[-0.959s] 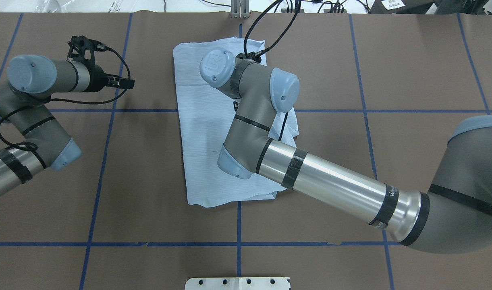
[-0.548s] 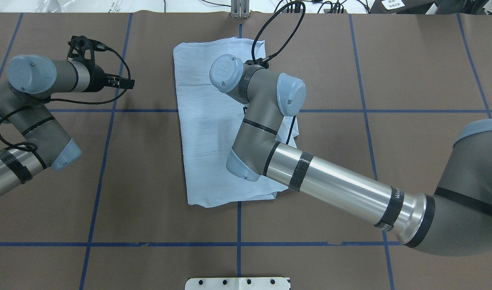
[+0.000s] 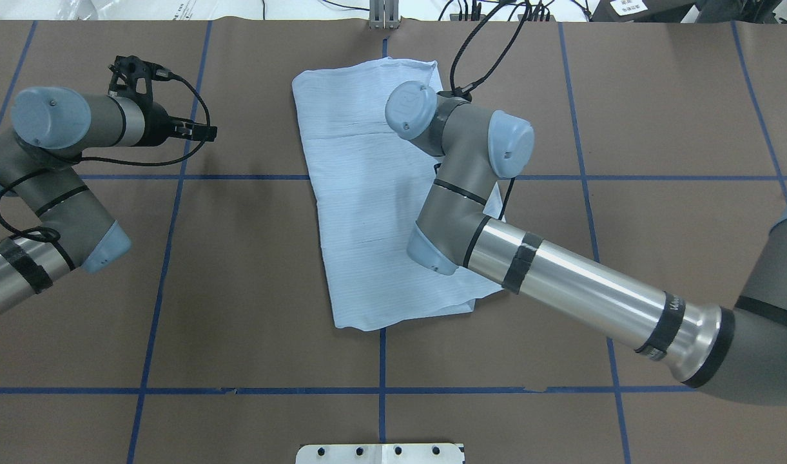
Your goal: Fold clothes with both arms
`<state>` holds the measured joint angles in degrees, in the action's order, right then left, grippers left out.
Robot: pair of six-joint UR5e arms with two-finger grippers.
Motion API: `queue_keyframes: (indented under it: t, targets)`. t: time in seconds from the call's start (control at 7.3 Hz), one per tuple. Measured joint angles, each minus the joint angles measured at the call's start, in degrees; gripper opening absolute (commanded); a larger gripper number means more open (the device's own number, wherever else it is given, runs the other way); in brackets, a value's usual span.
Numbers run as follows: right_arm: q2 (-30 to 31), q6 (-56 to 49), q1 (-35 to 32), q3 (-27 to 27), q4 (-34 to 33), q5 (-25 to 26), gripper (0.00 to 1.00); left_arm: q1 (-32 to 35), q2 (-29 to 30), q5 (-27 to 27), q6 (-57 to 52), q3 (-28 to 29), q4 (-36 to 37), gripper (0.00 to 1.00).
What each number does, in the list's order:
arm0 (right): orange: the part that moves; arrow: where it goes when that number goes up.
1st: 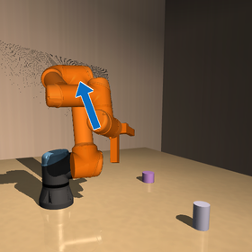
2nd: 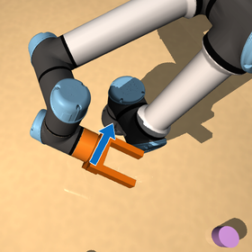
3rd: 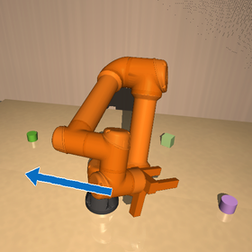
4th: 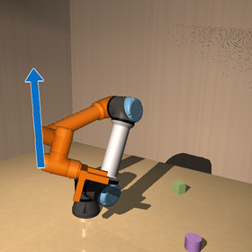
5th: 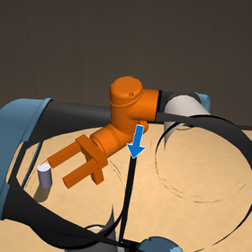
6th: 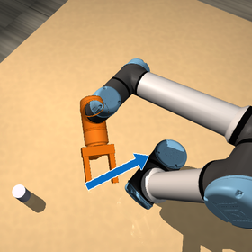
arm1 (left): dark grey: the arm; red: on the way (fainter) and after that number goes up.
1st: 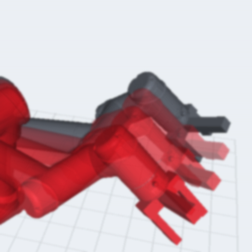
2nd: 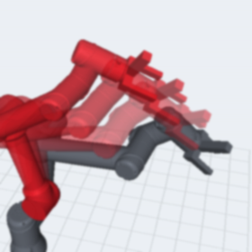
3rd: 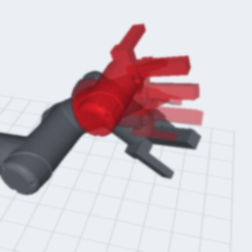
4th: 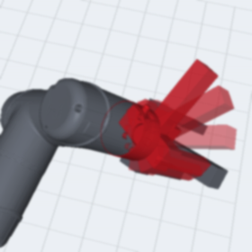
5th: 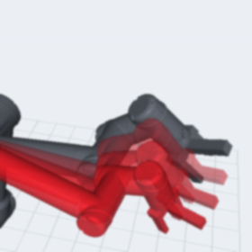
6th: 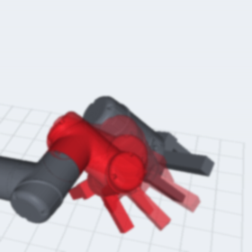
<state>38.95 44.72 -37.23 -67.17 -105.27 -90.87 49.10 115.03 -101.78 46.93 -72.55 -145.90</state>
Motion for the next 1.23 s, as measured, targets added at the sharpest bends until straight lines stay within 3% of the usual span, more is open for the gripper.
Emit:
queue_keyframes:
  t: [0.27,0.68,0.96,1.23]
  targets:
    - [7.8,-4.2,-4.3,-10.7,-0.3,-1.4,1.00,0.0,0.0,0.0,0.0,-0.3,0.0,1.00]
    - [14.0,-3.4,-8.7,-23.4,4.9,-9.2,1.00,0.0,0.0,-1.6,0.6,-2.4,0.6,1.00]
    - [20.4,2.3,-9.5,-35.1,8.3,-13.2,1.00,-0.9,-0.3,-5.3,7.8,-7.8,2.7,1.00]
    - [28.8,7.3,-9.6,-44.7,15.3,-15.5,1.00,-6.1,-0.6,-5.7,15.4,-18.6,12.1,1.00]
